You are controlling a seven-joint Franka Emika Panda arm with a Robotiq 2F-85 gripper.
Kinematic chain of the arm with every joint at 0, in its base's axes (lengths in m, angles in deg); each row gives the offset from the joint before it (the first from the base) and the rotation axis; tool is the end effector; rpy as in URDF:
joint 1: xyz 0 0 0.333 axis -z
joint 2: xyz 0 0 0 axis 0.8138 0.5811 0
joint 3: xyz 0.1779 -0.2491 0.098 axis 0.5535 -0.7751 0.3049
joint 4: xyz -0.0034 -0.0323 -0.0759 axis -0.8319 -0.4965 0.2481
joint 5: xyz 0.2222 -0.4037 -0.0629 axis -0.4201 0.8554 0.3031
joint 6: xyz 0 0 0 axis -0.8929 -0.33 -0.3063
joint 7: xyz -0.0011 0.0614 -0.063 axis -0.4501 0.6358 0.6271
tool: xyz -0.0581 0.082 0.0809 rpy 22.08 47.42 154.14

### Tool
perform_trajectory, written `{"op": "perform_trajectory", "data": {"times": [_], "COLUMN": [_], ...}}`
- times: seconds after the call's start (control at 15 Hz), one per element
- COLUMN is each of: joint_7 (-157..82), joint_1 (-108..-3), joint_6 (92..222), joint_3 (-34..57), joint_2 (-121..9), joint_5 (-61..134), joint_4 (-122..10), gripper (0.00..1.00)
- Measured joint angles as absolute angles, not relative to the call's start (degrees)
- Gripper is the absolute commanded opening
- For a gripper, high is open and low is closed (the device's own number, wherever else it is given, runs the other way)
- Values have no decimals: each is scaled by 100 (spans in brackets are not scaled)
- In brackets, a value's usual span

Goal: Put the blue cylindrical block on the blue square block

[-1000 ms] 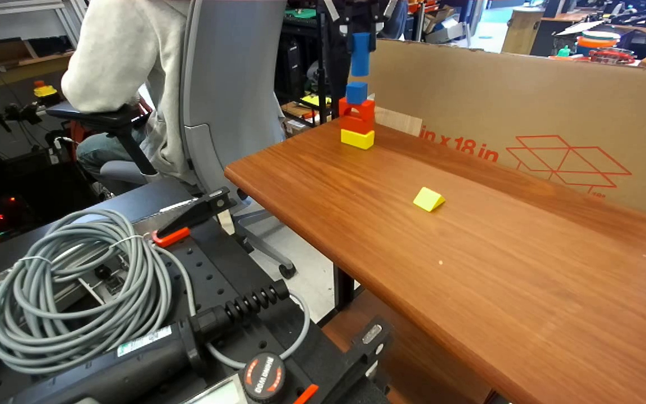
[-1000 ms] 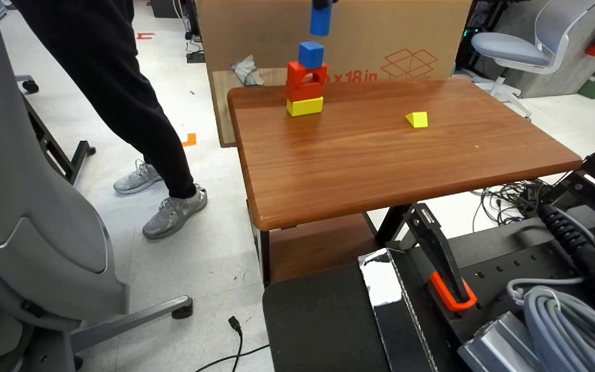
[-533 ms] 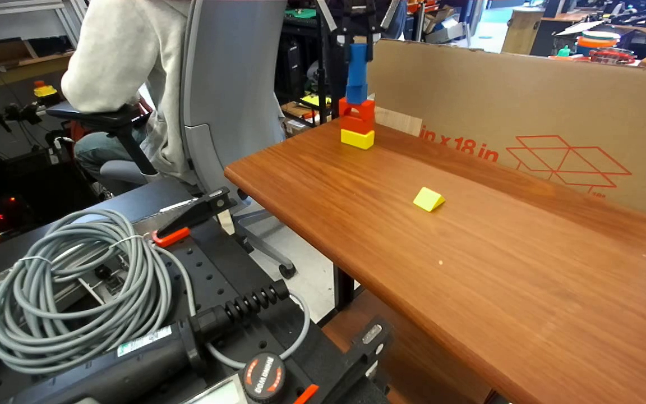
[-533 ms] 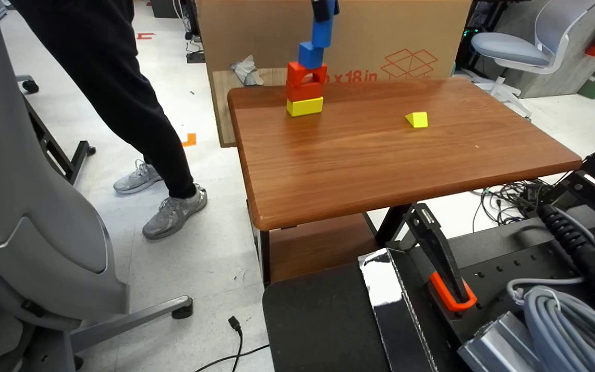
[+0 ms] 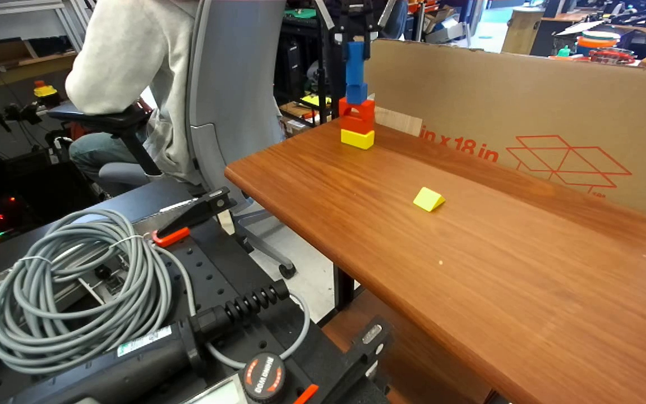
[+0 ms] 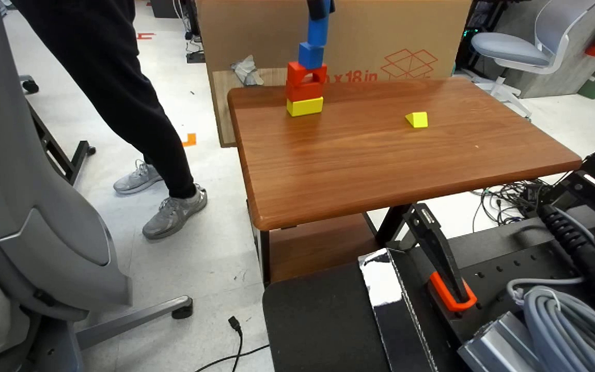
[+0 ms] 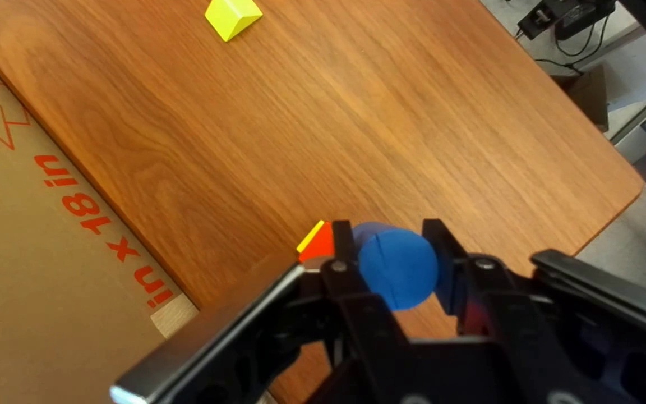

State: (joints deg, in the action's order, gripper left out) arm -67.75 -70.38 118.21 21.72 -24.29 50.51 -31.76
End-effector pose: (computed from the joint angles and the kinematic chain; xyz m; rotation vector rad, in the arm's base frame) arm 0.7398 0.2488 0.2108 2.6258 1.2639 -0.5315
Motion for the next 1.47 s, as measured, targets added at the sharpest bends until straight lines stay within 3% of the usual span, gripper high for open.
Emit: {"op": "perform_trajectory", "data": {"times": [1.47], "joint_7": [-6994], "joint_1": [-7138], "joint_6": [11821], "joint_3": [2173], "joint_2": [-2304], "joint_5": [5395], "joint_4": [-3047], "gripper": [9]}}
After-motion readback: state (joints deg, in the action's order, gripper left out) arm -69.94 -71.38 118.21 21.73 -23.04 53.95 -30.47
